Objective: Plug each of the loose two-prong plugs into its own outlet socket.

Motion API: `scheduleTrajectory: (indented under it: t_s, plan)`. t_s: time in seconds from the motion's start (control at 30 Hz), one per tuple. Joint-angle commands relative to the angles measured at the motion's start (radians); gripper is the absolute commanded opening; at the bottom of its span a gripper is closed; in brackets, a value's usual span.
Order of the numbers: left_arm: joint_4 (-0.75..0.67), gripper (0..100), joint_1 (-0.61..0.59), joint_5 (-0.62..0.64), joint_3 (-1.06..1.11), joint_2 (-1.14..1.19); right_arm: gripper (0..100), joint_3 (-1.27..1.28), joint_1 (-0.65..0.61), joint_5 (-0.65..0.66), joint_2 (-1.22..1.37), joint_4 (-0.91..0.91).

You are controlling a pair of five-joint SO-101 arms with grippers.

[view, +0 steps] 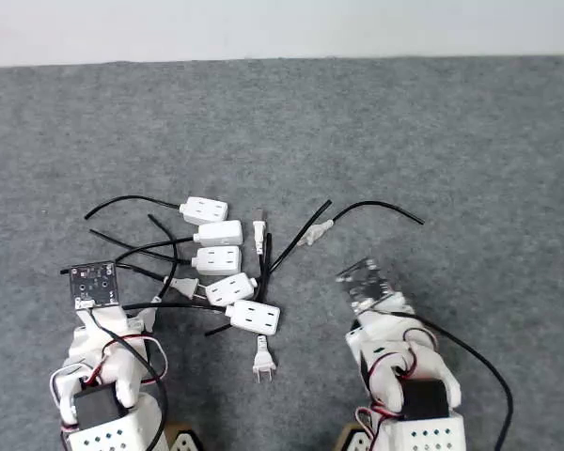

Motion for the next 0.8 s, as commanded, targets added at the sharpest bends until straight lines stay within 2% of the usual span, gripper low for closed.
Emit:
scheduleTrajectory:
  t_s: [0.0, 0.17, 0.47, 0.6, 0.77]
  plan:
    - [-0.006, 1, 0.084, 0.011, -0.013, -0.021, 1.1, 0.015, -0.067, -0.014, -0.012, 0.088]
    - [-0.006, 1, 0.181, 0.011, -0.013, -0.021, 1.1, 0.015, -0.094, -0.009, -0.008, 0.131]
    - [-0.017, 1, 0.097, 0.006, -0.114, -0.021, 1.6, 0.015, -0.054, -0.012, -0.016, 0.134]
    - [-0.141, 1, 0.086, 0.008, -0.125, -0.021, 1.0, 0.015, -0.077, -0.009, -0.015, 0.134]
    - [-0.132, 1, 0.086, -0.051, -0.179, -0.021, 1.4, 0.014, -0.054, -0.002, -0.016, 0.113]
